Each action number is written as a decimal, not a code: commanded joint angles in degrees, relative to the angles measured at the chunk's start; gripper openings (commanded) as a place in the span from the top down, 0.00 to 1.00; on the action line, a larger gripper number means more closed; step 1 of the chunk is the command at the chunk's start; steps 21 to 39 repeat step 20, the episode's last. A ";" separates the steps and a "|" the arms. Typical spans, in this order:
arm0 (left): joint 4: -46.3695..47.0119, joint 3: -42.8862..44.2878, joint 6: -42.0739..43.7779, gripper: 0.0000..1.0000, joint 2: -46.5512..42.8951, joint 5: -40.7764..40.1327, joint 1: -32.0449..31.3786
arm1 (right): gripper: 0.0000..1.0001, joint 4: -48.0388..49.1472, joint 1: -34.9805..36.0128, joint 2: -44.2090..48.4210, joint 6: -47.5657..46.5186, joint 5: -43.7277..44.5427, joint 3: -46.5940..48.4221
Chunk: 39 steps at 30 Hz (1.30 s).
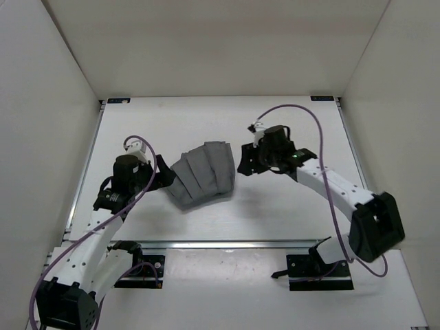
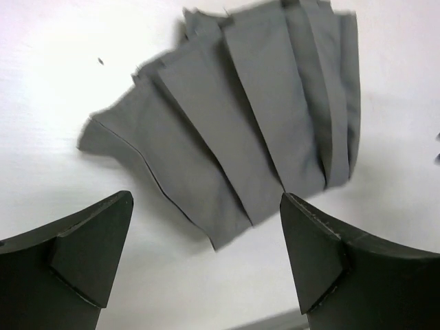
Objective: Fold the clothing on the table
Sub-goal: Fold the skirt
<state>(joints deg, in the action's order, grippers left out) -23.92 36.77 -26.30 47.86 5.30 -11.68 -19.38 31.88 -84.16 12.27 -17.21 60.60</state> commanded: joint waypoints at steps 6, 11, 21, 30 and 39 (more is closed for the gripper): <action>-9.30 1.10 5.65 0.02 -1.19 5.33 -4.22 | 0.46 0.48 -8.76 11.91 -1.46 0.60 -6.46; -12.11 0.05 8.20 0.01 -1.36 5.07 -4.40 | 0.45 1.18 -9.56 11.65 -1.38 -0.28 -6.28; -12.90 -0.75 8.82 0.01 0.38 3.75 -3.88 | 0.44 0.93 -7.89 9.81 -1.63 -0.28 -5.67; -12.90 -0.75 8.82 0.01 0.38 3.75 -3.88 | 0.44 0.93 -7.89 9.81 -1.63 -0.28 -5.67; -12.90 -0.75 8.82 0.01 0.38 3.75 -3.88 | 0.44 0.93 -7.89 9.81 -1.63 -0.28 -5.67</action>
